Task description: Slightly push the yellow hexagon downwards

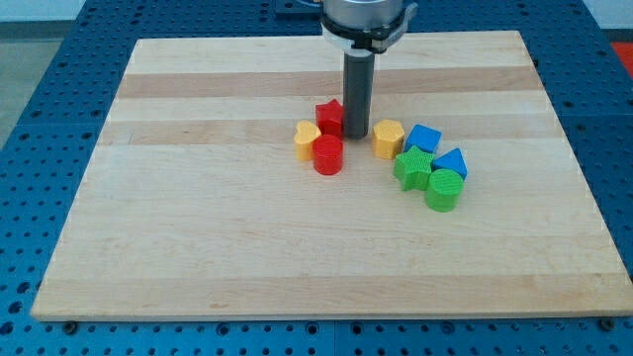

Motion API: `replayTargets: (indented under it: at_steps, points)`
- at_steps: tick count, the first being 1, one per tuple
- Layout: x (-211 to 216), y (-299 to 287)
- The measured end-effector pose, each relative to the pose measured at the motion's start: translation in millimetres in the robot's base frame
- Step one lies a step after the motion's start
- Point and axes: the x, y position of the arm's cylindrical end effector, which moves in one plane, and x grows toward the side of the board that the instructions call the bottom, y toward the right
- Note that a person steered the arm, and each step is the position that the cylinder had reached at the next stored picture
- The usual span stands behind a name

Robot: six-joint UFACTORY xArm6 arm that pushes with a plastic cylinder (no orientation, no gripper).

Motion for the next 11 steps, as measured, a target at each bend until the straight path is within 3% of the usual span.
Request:
replayTargets:
  at_steps: [4,11]
  points:
    - [-34.0,72.3]
    - [-4.3,53.9]
